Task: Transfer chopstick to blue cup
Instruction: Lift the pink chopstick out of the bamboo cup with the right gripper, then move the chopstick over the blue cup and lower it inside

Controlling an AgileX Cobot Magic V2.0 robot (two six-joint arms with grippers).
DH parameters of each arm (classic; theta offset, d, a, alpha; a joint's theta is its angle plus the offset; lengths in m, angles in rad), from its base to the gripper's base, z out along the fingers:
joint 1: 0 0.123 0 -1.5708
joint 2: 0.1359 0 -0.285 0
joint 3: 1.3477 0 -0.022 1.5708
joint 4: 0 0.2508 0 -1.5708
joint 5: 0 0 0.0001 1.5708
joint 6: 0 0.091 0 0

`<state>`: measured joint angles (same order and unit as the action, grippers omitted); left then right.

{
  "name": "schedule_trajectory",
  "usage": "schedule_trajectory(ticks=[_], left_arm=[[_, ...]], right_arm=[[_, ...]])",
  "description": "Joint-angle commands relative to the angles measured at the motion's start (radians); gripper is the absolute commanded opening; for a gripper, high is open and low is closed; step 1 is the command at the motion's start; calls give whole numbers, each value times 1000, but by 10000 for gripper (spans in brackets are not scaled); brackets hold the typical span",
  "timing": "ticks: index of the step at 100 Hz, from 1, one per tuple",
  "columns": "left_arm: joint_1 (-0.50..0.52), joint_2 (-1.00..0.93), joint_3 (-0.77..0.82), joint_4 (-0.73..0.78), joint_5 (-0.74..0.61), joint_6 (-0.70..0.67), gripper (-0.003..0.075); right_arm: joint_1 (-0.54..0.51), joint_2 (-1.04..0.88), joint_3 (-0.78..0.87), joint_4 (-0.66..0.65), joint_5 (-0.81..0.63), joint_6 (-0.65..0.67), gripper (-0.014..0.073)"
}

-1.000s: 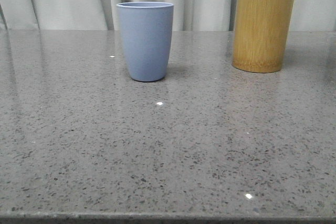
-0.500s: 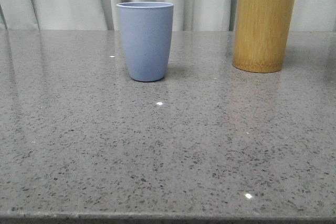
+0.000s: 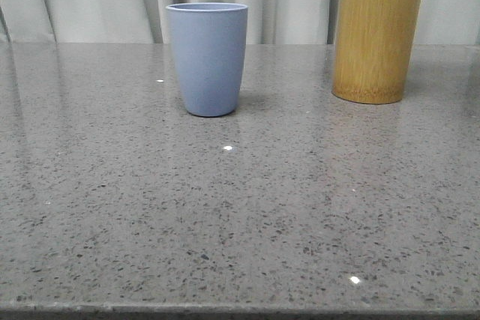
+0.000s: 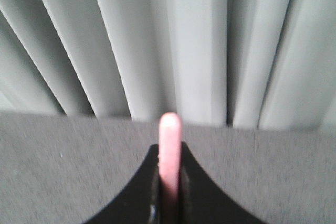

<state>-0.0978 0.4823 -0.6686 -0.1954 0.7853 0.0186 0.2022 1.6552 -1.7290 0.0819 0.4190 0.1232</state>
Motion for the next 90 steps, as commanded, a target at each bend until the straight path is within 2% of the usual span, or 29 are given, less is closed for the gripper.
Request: schedule_trajectory(ticks=[1, 21, 61, 90], left_arm=[[2, 6, -25, -12, -77, -11, 557], [2, 6, -25, -12, -77, -11, 557], [2, 6, -25, -12, -77, -11, 557], [2, 6, -25, -19, -74, -11, 557]], right_arm=[[1, -68, -106, 7, -44, -16, -67], [61, -70, -190, 104, -33, -16, -67], [336, 19, -190, 112, -191, -78, -67], [378, 129, -186, 108, -197, -99, -67]])
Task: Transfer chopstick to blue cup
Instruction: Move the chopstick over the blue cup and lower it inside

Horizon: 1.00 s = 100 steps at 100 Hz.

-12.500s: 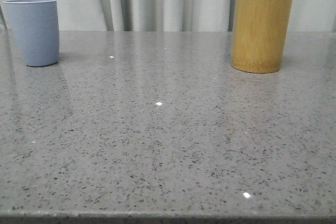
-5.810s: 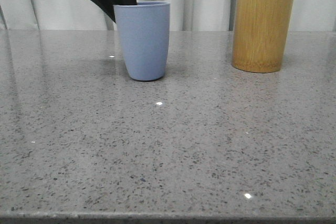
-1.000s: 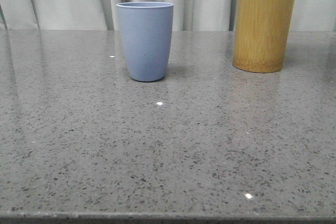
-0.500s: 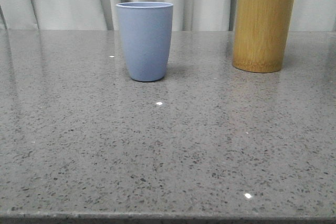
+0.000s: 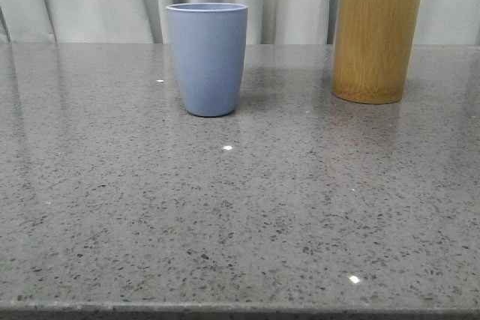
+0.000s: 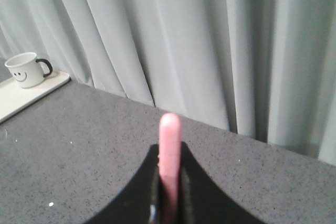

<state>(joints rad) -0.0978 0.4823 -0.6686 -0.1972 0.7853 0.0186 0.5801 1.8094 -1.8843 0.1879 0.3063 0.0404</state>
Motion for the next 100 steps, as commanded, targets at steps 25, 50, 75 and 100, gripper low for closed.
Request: schedule_trajectory(ticks=[25, 50, 75, 100], left_arm=[[2, 6, -25, -19, -72, -11, 557], [2, 6, -25, -19, -72, -11, 557], [2, 6, -25, -19, -72, -11, 557], [2, 6, -25, -19, -72, -11, 557]], right_arm=[[1, -12, 39, 2, -93, -16, -67], [1, -12, 80, -5, -71, -19, -67], [1, -12, 80, -5, -42, -26, 35], [1, -30, 80, -8, -6, -27, 379]])
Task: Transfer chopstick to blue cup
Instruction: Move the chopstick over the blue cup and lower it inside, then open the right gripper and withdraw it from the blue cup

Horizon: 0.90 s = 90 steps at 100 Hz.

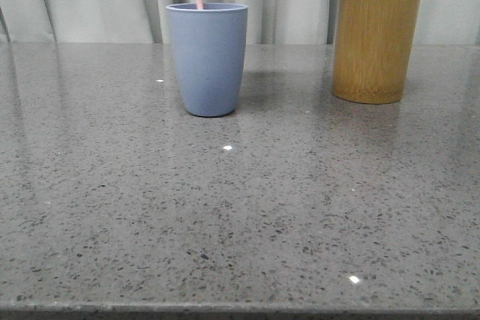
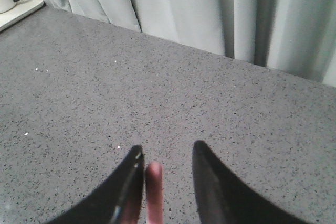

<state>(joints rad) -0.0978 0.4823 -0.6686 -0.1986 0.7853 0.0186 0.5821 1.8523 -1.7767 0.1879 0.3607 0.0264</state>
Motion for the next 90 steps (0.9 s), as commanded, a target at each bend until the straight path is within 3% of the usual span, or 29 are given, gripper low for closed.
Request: schedule_trajectory(ticks=[1, 19, 55, 70, 90], left_arm=[[2, 6, -25, -18, -72, -11, 557], [2, 6, -25, -18, -72, -11, 557], [2, 6, -25, -18, -72, -11, 557], [2, 6, -25, -18, -72, -11, 557], [2, 6, -25, -18, -70, -11, 557]], right_arm=[[-2, -75, -28, -9, -60, -13, 384], [-10, -150, -28, -121, -26, -13, 407], [-122, -348, -1, -227, 227, -13, 407], [-197, -463, 148, -239, 272, -13, 407], [-287, -710, 457, -239, 209, -11, 402]])
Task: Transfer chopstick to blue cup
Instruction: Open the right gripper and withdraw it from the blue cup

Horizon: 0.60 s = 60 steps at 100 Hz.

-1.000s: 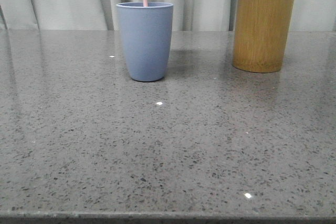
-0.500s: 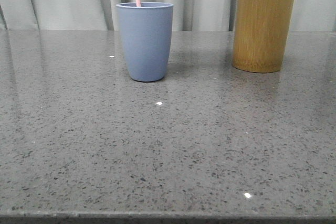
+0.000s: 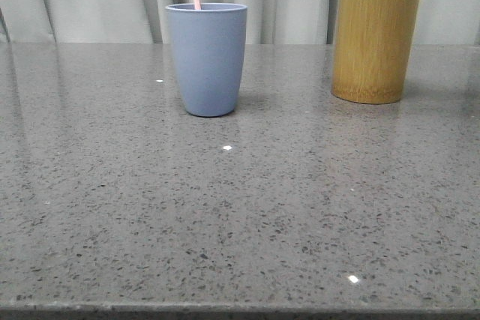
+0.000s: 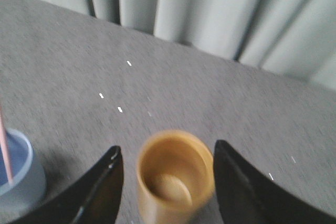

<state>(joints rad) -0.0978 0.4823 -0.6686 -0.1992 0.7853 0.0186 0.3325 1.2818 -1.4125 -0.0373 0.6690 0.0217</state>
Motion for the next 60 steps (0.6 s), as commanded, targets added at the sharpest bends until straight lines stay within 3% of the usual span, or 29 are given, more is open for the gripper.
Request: schedule_trajectory(ticks=[1, 34, 60], left_arm=[[2, 6, -25, -17, -70, -11, 557], [2, 6, -25, -17, -70, -11, 557], [2, 6, -25, -17, -70, -11, 557]], right_arm=[[-45, -149, 115, -14, -101, -6, 402], [-190, -565, 558, -14, -127, 2, 402], [-199, -791, 706, -14, -144, 24, 402]])
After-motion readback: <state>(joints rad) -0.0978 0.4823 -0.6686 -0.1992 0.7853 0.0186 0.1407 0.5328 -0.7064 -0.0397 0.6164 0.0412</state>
